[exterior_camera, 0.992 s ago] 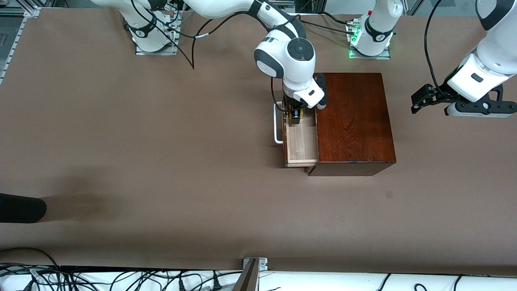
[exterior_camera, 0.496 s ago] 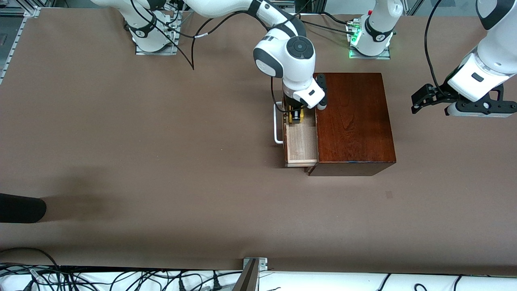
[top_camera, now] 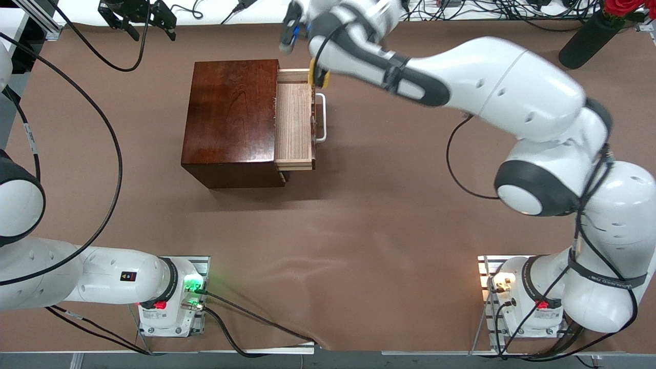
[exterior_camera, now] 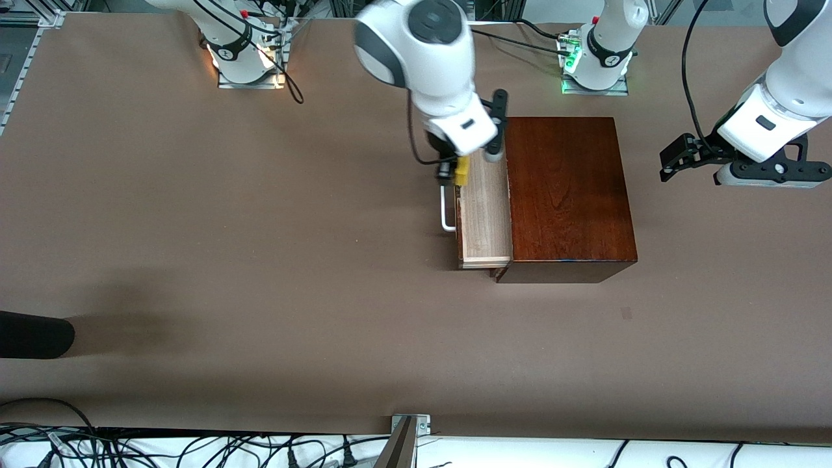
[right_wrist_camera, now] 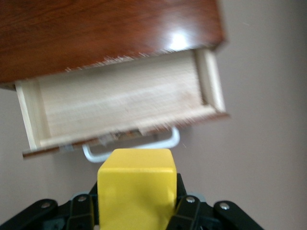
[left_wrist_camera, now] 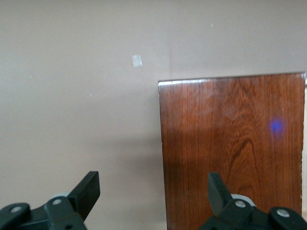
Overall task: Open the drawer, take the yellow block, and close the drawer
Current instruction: 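Lift the cube out with the right gripper while the left gripper approaches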
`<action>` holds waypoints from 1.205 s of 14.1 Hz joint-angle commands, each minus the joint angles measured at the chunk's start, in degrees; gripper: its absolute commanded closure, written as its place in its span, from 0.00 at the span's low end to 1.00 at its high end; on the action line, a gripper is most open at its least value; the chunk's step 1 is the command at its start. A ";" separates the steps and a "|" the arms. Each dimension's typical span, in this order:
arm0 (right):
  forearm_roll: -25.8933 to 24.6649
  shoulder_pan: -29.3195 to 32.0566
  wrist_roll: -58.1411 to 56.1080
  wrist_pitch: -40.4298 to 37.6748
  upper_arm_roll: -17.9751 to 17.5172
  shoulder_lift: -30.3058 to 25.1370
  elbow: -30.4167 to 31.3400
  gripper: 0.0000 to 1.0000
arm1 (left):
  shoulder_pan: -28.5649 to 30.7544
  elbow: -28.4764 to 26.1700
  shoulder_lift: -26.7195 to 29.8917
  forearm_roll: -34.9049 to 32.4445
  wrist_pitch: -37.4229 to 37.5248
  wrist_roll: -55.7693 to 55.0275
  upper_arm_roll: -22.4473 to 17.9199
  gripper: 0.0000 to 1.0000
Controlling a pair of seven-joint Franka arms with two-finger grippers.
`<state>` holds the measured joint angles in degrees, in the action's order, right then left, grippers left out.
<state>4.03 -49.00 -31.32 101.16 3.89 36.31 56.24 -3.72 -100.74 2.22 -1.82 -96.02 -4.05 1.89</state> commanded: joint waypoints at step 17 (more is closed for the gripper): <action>-1.57 40.03 22.18 25.88 -0.99 -18.55 54.74 1.00 | -23.86 20.91 -25.23 20.54 11.83 38.59 0.57 0.00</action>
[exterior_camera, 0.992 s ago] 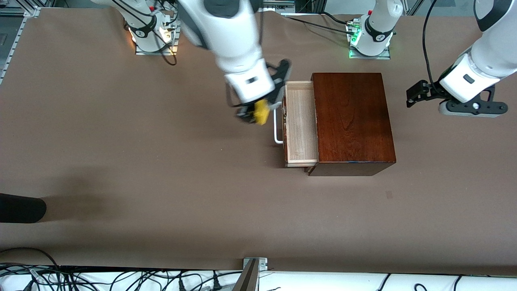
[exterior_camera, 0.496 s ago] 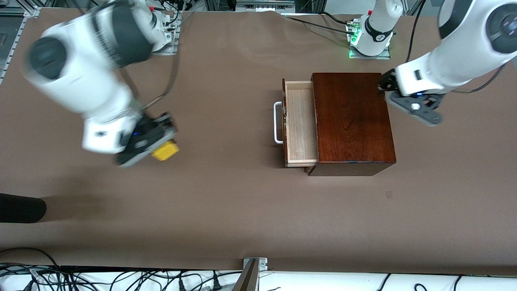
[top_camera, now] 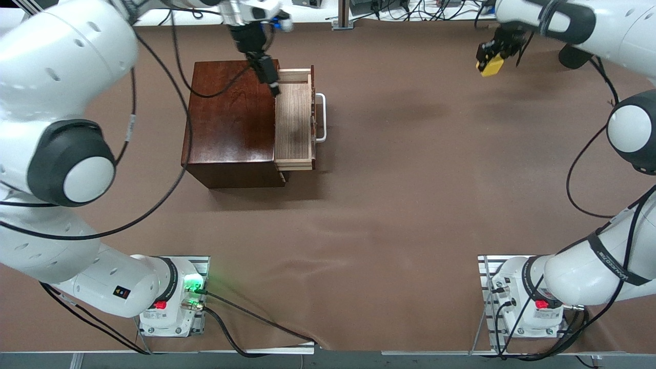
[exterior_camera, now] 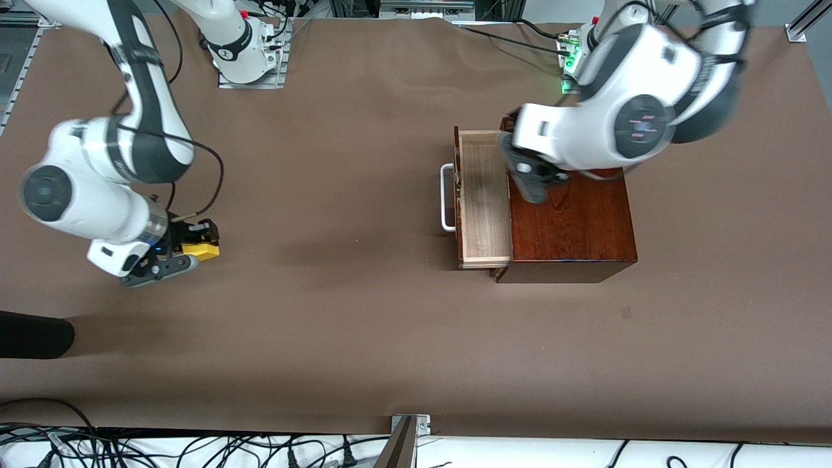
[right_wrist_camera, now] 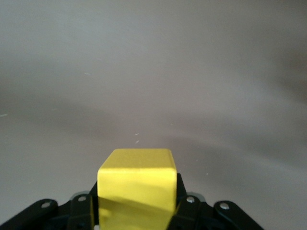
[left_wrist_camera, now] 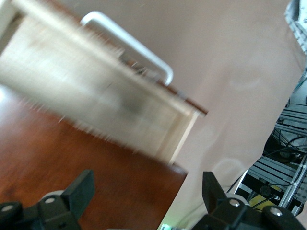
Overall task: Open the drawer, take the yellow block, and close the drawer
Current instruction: 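Lower the cube onto the table while the left gripper pushes the drawer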
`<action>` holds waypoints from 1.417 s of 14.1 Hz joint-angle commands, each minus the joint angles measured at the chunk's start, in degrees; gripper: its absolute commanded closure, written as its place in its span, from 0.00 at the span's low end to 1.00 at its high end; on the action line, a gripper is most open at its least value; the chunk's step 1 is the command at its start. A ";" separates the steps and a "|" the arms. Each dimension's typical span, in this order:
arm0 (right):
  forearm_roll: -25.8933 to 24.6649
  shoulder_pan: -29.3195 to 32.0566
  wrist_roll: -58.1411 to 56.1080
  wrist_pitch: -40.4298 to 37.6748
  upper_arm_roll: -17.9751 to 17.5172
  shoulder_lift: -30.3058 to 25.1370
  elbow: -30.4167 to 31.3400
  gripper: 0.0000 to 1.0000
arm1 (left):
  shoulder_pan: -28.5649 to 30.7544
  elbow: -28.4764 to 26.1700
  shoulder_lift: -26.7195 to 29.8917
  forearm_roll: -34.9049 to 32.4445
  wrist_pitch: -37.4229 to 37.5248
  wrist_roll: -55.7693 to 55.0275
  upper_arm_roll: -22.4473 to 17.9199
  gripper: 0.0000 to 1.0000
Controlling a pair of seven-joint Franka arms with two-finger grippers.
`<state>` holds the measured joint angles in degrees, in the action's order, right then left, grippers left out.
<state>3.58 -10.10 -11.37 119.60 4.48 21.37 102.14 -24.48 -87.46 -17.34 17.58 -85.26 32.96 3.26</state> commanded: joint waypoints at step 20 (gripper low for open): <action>-0.86 2.98 11.28 28.67 -1.58 2.62 23.63 0.88 | -18.50 4.57 -19.84 -26.36 -13.11 15.90 -1.76 0.00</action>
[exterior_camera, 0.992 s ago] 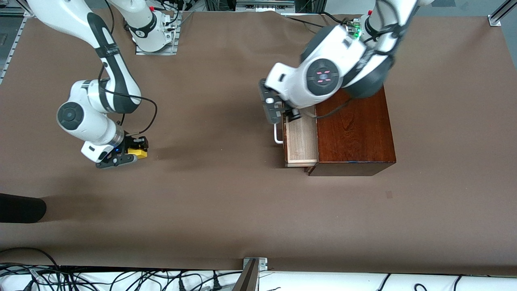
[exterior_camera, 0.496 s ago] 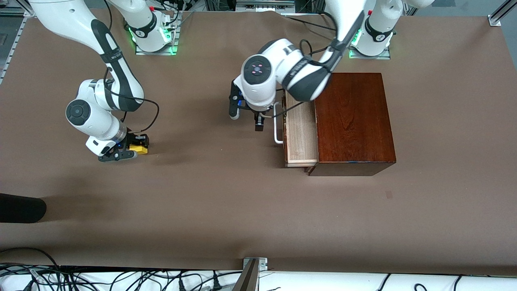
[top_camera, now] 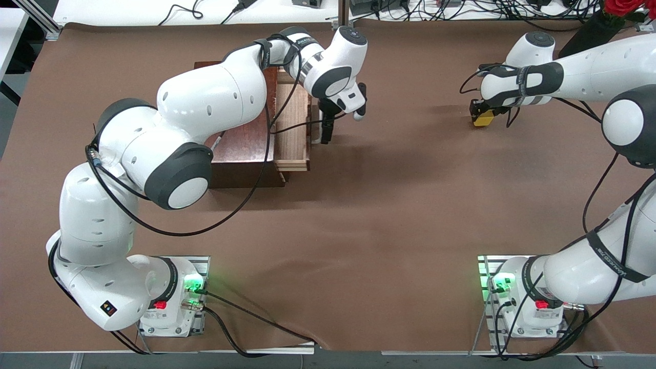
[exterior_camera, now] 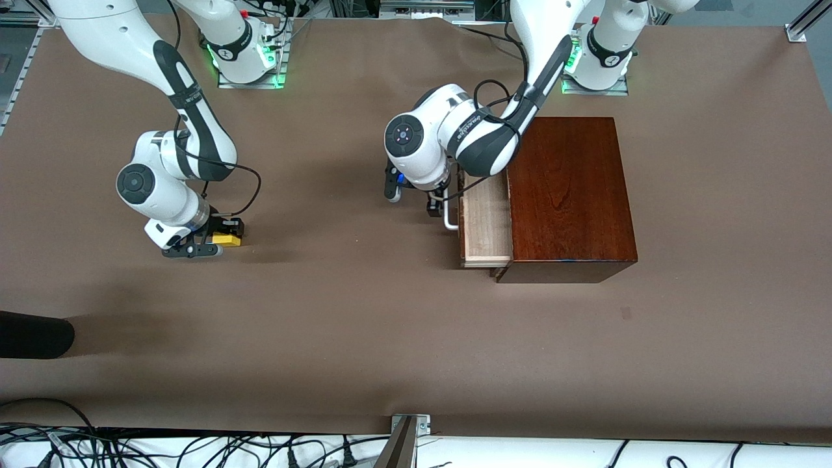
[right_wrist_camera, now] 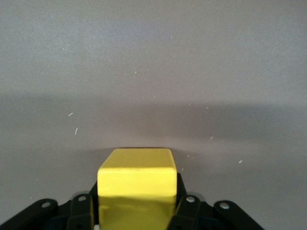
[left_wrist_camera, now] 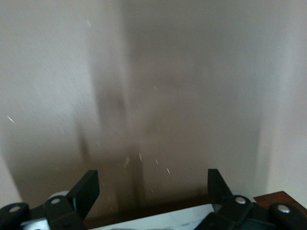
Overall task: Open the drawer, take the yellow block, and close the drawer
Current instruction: 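Lower the cube onto the table while the left gripper pushes the drawer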
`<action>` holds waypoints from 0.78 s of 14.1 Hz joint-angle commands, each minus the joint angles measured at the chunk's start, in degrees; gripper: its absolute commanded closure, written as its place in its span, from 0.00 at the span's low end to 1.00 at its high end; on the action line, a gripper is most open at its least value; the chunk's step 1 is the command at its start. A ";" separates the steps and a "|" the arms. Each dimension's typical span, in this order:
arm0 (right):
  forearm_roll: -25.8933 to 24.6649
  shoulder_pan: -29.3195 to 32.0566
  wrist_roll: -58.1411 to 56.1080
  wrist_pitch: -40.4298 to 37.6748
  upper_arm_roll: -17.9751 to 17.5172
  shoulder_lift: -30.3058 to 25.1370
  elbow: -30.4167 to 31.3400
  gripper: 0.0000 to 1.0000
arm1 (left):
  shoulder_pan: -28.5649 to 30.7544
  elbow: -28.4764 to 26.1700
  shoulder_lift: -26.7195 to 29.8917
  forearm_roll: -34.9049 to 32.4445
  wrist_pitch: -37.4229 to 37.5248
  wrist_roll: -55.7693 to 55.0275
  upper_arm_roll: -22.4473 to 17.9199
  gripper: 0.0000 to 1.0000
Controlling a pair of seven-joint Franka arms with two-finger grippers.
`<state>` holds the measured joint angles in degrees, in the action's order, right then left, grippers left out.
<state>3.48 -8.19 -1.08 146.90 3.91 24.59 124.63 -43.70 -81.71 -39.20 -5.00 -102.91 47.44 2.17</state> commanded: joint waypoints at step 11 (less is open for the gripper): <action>-0.67 1.15 -0.32 -21.53 -2.85 -17.88 -8.16 0.00 | 5.99 -1.26 3.43 -3.78 9.74 1.51 -0.68 0.00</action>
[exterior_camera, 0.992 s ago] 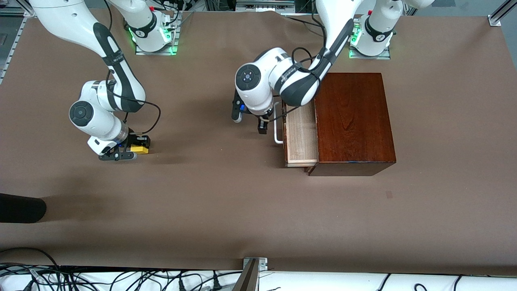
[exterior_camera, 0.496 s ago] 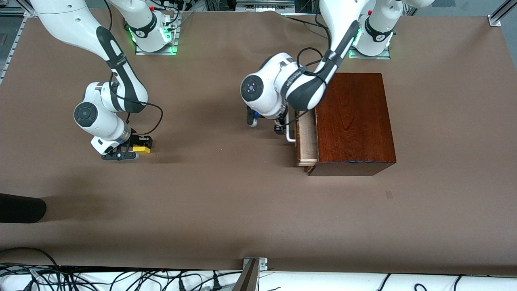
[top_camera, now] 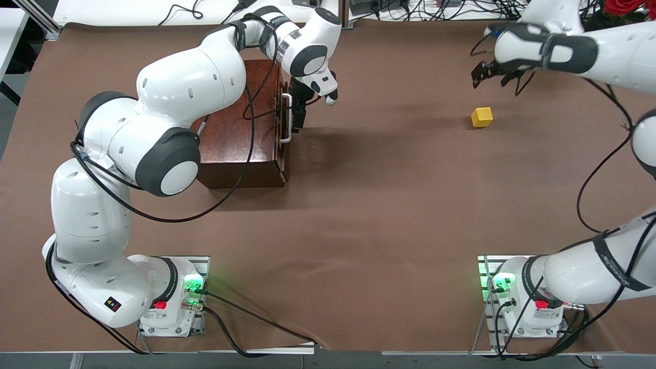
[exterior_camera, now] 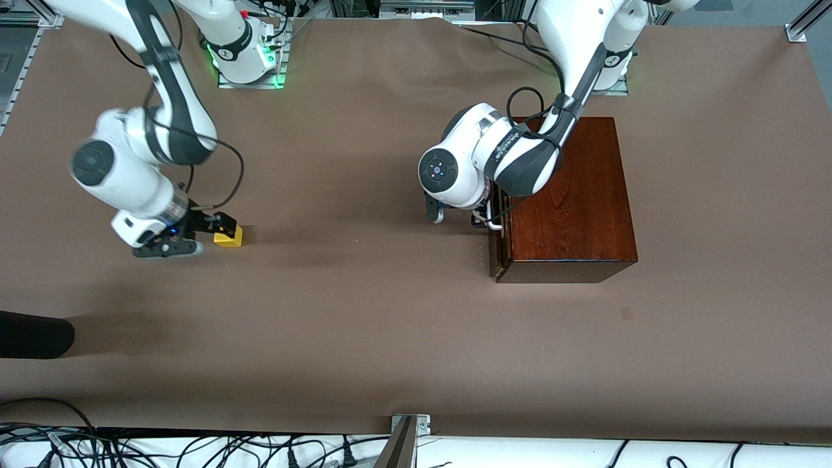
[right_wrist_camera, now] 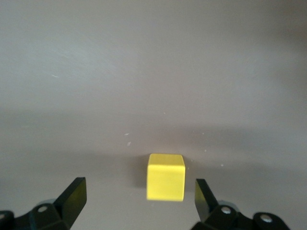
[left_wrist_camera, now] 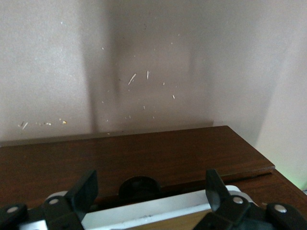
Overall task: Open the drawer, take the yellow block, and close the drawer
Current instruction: 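Open the right gripper to release the cube and withdraw it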
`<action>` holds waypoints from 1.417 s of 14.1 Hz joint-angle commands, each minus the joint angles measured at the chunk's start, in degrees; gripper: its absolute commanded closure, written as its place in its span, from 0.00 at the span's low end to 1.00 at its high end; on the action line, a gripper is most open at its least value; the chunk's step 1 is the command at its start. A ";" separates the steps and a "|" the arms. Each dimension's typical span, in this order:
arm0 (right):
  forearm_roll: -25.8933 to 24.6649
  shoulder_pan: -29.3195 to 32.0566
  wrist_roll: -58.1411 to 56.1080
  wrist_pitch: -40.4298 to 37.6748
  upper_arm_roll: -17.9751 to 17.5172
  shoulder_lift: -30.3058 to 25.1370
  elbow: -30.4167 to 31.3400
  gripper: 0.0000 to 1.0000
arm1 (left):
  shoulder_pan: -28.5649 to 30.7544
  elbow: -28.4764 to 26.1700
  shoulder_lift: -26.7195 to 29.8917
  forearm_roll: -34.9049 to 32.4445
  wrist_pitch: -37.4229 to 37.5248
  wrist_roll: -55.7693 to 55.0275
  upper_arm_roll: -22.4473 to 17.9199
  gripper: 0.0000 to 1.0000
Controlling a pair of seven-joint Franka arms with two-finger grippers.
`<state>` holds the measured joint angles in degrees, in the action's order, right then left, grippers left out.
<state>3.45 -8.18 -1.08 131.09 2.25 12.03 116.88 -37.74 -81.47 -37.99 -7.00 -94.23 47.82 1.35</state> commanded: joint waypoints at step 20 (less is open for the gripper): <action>-1.25 0.98 -5.87 -40.56 3.73 -7.02 -29.60 0.00 | 23.22 0.89 26.72 4.09 4.94 -24.67 -3.90 0.00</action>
<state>2.83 -7.35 -6.55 92.20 6.34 4.19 89.64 -16.41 -75.88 -15.80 -3.94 -88.89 29.35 -3.00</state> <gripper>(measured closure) 0.000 0.000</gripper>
